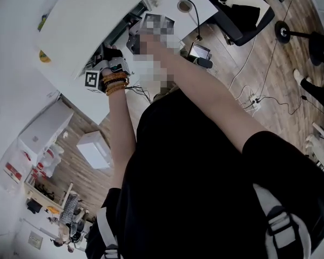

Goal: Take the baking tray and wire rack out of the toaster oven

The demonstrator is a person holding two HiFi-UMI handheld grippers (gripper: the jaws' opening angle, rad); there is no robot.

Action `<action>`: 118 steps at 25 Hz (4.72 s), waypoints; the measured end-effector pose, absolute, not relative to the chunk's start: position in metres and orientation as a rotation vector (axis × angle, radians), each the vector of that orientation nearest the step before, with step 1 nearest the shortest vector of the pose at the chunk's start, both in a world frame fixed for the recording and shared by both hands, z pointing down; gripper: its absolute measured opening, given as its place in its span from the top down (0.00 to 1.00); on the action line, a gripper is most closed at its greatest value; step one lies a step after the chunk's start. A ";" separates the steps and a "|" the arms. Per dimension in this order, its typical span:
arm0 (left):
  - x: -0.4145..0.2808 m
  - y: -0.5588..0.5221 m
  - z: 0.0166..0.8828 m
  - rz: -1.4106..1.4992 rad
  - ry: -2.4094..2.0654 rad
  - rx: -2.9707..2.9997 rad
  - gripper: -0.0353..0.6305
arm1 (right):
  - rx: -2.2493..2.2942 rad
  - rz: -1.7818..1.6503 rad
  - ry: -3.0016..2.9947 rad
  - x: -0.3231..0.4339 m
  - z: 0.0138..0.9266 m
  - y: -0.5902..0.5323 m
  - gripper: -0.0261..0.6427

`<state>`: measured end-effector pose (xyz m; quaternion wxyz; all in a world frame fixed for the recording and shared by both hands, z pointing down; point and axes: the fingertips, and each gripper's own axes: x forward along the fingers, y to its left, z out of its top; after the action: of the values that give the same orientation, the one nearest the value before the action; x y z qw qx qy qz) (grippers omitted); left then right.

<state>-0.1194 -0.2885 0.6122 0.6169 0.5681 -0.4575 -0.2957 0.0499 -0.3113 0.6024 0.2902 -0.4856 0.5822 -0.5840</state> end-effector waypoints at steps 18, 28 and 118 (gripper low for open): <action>-0.114 -0.258 0.607 -0.711 -1.016 1.297 0.85 | -1.195 -1.587 1.543 0.050 0.601 -0.281 0.87; -0.116 -0.247 0.608 -0.726 -1.019 1.289 0.85 | -1.222 -1.616 1.594 0.049 0.598 -0.269 0.87; -0.095 -0.143 0.591 -0.769 -0.996 1.217 0.88 | -1.177 -1.667 1.543 0.071 0.590 -0.165 0.89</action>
<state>-0.0951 -0.1428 0.5906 0.6408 0.5338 -0.4366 -0.3374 0.0713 -0.1645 0.5900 0.2877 -0.4406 0.5776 -0.6240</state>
